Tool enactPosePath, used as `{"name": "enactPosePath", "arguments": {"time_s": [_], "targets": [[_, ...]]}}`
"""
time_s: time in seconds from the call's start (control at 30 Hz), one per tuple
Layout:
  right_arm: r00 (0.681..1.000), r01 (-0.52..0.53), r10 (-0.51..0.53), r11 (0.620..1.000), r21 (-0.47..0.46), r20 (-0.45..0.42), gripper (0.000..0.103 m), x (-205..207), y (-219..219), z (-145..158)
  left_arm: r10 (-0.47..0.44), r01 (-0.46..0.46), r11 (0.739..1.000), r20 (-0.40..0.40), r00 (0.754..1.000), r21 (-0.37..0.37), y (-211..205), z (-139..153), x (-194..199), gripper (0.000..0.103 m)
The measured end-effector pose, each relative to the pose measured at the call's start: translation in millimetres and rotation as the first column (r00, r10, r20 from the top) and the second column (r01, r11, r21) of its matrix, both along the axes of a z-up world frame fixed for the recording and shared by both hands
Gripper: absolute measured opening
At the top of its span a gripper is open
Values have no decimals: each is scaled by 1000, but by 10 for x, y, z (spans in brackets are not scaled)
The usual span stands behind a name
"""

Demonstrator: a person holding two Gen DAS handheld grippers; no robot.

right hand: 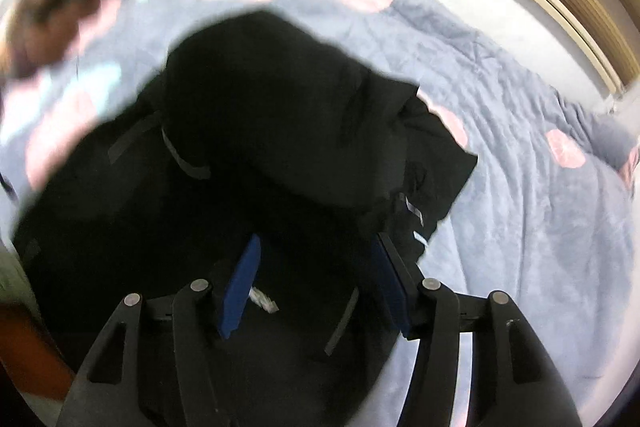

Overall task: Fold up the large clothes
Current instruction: 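Lay the folded hem over the hood and open both tools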

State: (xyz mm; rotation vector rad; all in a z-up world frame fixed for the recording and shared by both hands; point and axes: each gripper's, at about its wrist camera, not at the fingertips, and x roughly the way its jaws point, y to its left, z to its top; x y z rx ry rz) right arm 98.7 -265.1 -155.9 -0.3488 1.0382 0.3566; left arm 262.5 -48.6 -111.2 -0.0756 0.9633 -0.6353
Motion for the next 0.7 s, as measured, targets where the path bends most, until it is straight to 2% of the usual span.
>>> {"name": "enactPosePath", "arguments": {"time_s": [0.07,0.13,0.23,0.27,0.33,0.4,0.43,0.5,0.53,0.63,0.7], "targets": [[999,52,-53,992,116,7,60,161,-72,85,-15,15,1000,-9,1000,6,-85,-33,50,65],[994,108,-105,961,254,-24,60,382,-130,81,-33,34,999,-49,998,8,-171,-154,105,65],[982,188,-163,902,388,-98,61,717,-153,-106,-56,61,998,-143,988,27,-243,-500,139,65],[979,201,-164,893,403,-123,61,787,-130,-174,-56,63,997,-162,985,42,-255,-593,134,65],[966,234,-167,890,392,-198,61,930,-56,-423,-51,69,995,-221,974,78,-236,-882,94,65],[945,264,-187,920,290,-267,61,992,38,-809,-24,66,988,-286,958,138,-206,-1192,45,65],[930,285,-201,923,259,-308,61,1018,4,-1055,-16,66,986,-307,951,155,-190,-1325,12,65],[911,314,-210,912,265,-356,61,975,-26,-1371,-22,79,983,-320,947,167,-180,-1543,-94,65],[915,323,-222,903,282,-336,60,925,-51,-1468,-25,83,981,-307,951,178,-199,-1598,-150,65],[909,353,-254,890,288,-330,60,932,-102,-1473,-32,90,970,-248,968,226,-296,-1648,-253,65],[904,359,-255,889,285,-342,61,914,-119,-1358,-22,79,971,-243,970,225,-315,-1618,-255,65]]}}
